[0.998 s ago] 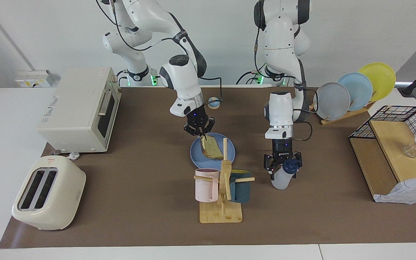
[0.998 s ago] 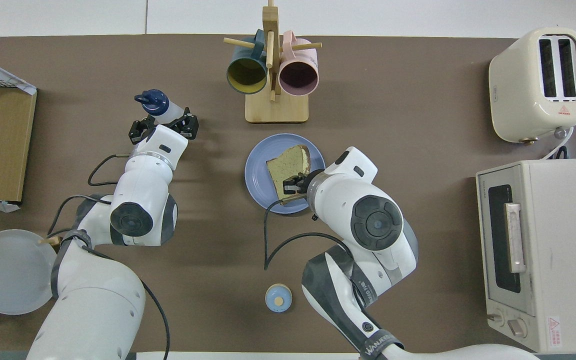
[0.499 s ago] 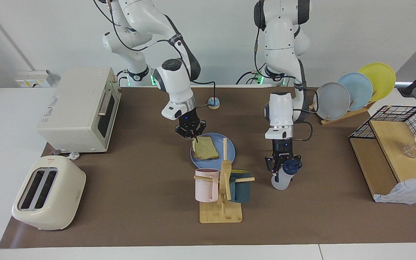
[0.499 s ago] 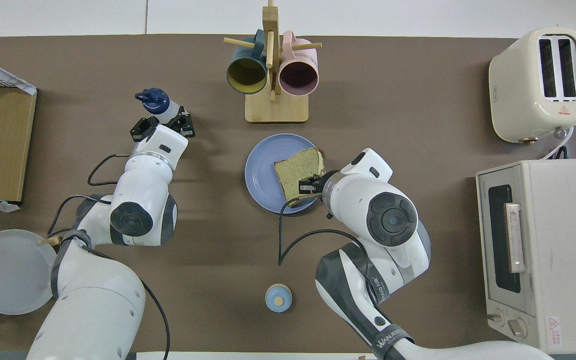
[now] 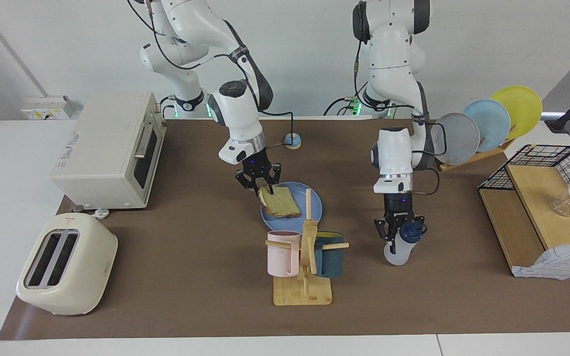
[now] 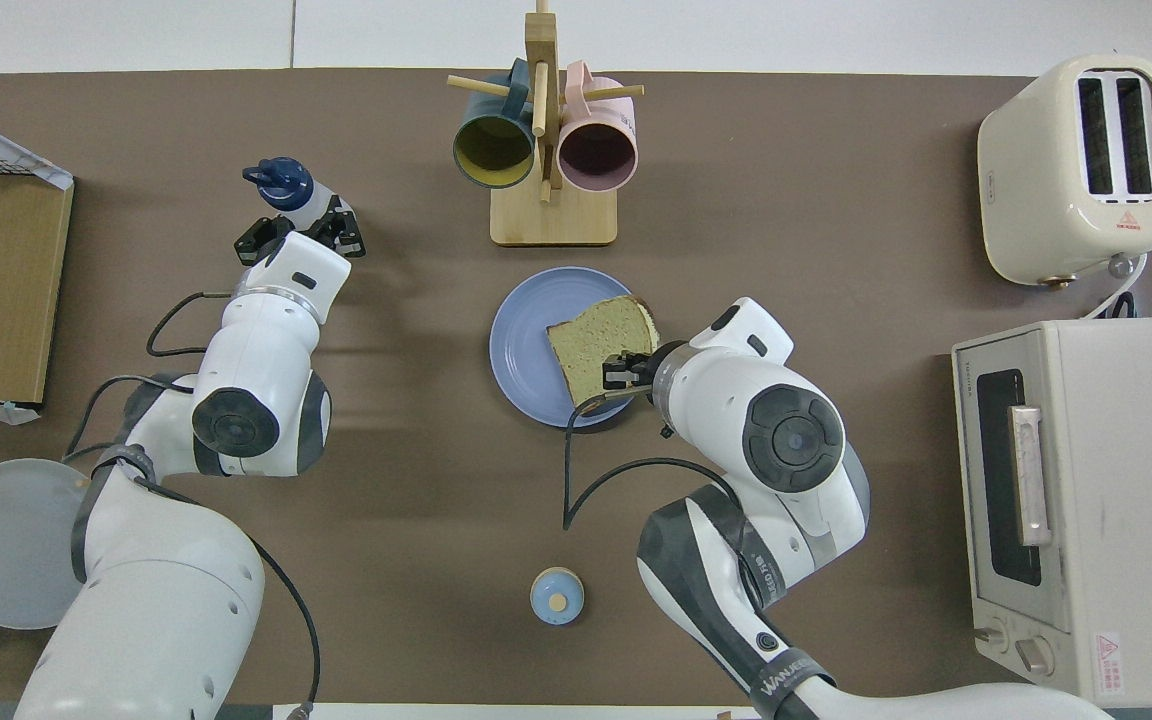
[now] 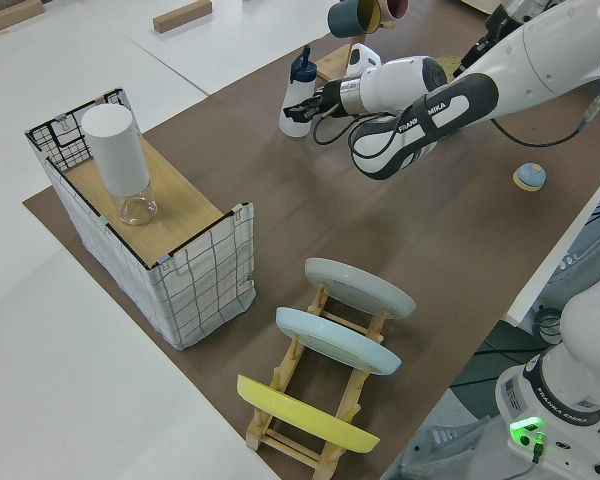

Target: Put bread on plate and add seasoning

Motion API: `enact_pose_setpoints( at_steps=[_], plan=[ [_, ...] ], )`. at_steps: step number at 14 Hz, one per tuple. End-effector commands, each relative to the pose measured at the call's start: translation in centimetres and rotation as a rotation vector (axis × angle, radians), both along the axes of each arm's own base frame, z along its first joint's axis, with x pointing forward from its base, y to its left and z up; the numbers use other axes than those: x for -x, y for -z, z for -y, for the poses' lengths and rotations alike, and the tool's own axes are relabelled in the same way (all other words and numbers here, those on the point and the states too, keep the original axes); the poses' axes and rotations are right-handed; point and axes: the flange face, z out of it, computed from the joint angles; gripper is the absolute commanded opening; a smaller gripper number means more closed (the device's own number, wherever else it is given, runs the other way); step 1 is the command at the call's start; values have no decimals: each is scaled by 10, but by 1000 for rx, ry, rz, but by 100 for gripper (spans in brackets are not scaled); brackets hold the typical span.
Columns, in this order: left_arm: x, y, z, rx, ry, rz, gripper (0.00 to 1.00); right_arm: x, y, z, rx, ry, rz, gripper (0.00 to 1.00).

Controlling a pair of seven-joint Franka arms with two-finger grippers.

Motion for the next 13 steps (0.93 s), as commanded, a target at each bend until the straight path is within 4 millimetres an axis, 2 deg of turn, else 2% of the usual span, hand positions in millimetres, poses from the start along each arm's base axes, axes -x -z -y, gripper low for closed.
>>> enact_pose_setpoints(
  at_steps=[1,4,6,7,9,11,13],
  plan=[
    [-10,-26,-2,19,3,-35,0,5,-5,1,-15,4,9,100],
    [-17,-54,1,26,16,-84,0,6,-5,1,-1,0,-16,100],
    [-22,-66,-6,15,22,-99,0,6,-13,1,4,0,-27,100],
    [-27,-75,-2,3,37,-98,0,9,-22,2,6,-2,-31,100],
    [-37,-89,3,-5,40,-140,0,0,-50,-4,14,-11,-49,100],
    [-47,-105,12,-23,54,-189,0,-19,-81,-14,47,-13,-124,100],
    [-50,-119,12,-34,68,-218,0,-34,-109,-20,19,9,-192,100]
  ],
)
